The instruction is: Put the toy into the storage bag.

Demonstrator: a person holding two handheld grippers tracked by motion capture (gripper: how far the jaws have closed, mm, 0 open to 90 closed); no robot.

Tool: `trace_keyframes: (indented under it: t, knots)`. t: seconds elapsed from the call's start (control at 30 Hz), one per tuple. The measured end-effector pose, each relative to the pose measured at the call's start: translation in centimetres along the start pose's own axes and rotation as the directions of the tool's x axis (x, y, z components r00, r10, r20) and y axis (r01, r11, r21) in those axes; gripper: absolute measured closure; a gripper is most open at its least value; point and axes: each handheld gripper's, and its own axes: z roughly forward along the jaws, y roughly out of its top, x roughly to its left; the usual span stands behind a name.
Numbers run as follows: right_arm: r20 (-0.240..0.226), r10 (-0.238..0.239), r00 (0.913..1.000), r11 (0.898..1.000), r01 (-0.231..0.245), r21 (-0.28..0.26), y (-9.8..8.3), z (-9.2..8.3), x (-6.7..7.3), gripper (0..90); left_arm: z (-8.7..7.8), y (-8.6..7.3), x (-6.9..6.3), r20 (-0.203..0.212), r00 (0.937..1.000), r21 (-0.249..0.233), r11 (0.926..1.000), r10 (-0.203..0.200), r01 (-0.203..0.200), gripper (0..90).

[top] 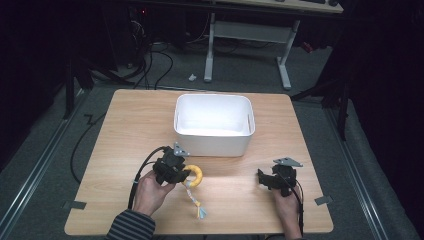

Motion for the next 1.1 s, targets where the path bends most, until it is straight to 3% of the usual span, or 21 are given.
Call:
trace_keyframes:
  t: [0.27,0.5,0.67,1.1]
  knots:
    - [0.0,-0.001,1.0,1.0,0.001,0.0,0.0,0.0,0.0,15.3,-1.4,0.3,0.4,-0.008,1.0,-0.008,0.9999,-0.006,0.006,69.5]
    - [0.0,-0.002,1.0,1.0,0.002,-0.001,0.0,0.0,0.0,15.3,-2.4,0.6,0.7,0.01,0.9998,-0.022,0.9996,-0.017,0.017,69.5]
    - [0.0,-0.003,1.0,1.0,0.003,-0.001,0.0,0.0,0.0,15.3,-3.3,1.3,0.8,-0.005,0.9999,-0.034,0.9993,-0.014,0.013,69.5]
    - [0.0,-0.003,1.0,1.0,0.003,-0.001,0.0,0.0,0.0,15.3,-5.2,2.9,1.5,0.008,0.9999,-0.055,0.9984,-0.013,0.014,69.5]
